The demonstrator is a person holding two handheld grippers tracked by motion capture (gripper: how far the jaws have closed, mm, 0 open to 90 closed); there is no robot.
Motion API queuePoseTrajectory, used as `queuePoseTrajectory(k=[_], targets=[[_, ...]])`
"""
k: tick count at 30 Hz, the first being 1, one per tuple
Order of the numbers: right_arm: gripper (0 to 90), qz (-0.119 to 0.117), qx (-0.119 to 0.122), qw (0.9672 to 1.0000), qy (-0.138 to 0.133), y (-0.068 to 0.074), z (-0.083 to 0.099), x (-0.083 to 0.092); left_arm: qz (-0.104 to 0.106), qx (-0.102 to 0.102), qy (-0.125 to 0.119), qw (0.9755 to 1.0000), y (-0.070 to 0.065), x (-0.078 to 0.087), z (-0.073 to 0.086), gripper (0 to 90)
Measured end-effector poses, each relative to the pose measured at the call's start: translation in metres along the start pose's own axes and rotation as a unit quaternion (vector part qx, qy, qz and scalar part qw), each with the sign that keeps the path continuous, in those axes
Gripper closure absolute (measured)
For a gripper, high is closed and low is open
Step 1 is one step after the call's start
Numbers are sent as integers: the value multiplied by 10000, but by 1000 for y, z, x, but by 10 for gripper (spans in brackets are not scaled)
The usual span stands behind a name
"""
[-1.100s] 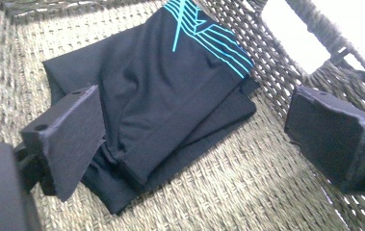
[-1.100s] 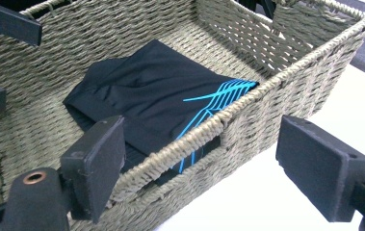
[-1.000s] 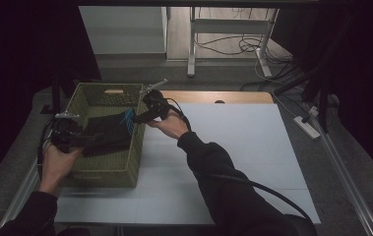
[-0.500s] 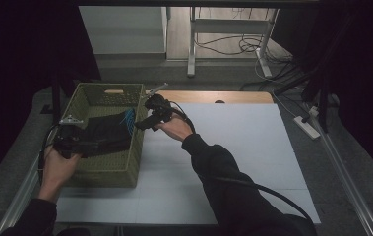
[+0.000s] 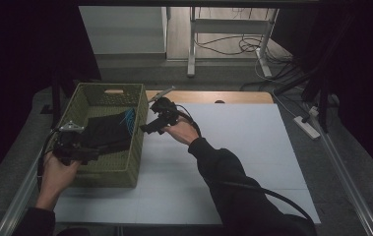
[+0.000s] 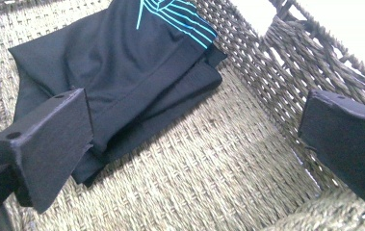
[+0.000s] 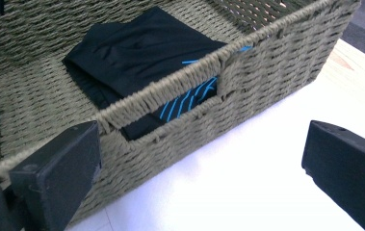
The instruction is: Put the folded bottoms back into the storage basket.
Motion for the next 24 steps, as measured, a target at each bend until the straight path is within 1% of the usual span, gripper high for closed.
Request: queuePoseTrajectory(k=[7,10,13,24], targets=[[0,39,48,10000,-2,0,11,3,26,-22,-21,10000,-3,4,7,0],[0,16,68,10000,15,1,15,6,21,-10,-36,10000,-5,6,11,0],[0,41,135,9999,44,1,21,8,32,-1,-46,10000,-7,7,14,0],[0,50,93,9999,48,0,42,17,52,45,-84,9999,-14,14,28,0]])
Point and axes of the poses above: each handheld gripper's, and its own axes: x roughly backward along the jaws, z roughly out of its underside, y roughly to its left, the point moved 7 cm from there along -x, roughly forward along the jaws, and after that the axes turned 5 degrees about y, right-handed, at the moved point
